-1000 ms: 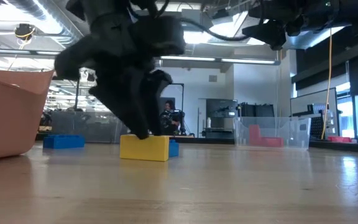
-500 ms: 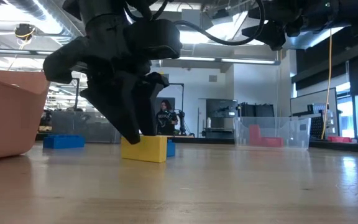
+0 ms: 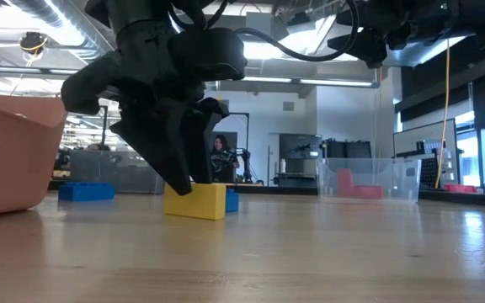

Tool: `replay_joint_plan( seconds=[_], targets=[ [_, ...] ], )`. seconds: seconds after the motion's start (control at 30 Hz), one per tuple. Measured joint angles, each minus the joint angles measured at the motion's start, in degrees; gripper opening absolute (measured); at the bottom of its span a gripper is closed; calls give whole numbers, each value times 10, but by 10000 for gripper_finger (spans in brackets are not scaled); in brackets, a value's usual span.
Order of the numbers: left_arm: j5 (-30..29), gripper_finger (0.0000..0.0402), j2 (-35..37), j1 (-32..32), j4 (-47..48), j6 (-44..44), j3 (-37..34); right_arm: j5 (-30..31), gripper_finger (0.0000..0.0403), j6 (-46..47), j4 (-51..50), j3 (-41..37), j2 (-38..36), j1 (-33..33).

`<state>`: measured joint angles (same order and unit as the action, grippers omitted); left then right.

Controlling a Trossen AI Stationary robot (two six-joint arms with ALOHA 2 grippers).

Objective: Sort & place blocks by color
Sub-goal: Put the left yellow block into the orange bin

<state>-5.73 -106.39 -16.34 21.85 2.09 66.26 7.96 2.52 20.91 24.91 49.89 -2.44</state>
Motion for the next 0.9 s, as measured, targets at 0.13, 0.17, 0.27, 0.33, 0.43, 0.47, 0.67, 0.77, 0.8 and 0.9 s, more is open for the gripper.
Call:
replay_joint_plan(
  seconds=[0.13,0.17,0.27,0.33,0.43,0.47,0.67,0.77,0.8,0.9],
  targets=[
    [-16,181,0,1,1,0,0,0,303,0,0,0,0,0],
    [-21,181,0,1,1,0,0,0,303,0,0,0,0,0],
    [-24,181,3,1,1,1,0,0,303,0,0,0,0,0],
    [-25,181,4,1,1,2,0,0,303,0,0,0,0,0],
    [-25,181,4,0,2,19,2,0,303,0,0,0,0,0],
    [-25,181,4,-1,2,24,4,0,303,0,0,0,0,0],
    [-23,181,4,-7,-1,45,16,0,303,0,0,0,0,0],
    [-23,181,4,-8,-8,45,17,0,303,0,0,0,0,0],
    [-23,181,4,-7,-11,45,17,0,303,0,0,0,0,0],
    [-23,181,4,-7,-18,46,17,0,303,0,0,0,0,0]
  ],
)
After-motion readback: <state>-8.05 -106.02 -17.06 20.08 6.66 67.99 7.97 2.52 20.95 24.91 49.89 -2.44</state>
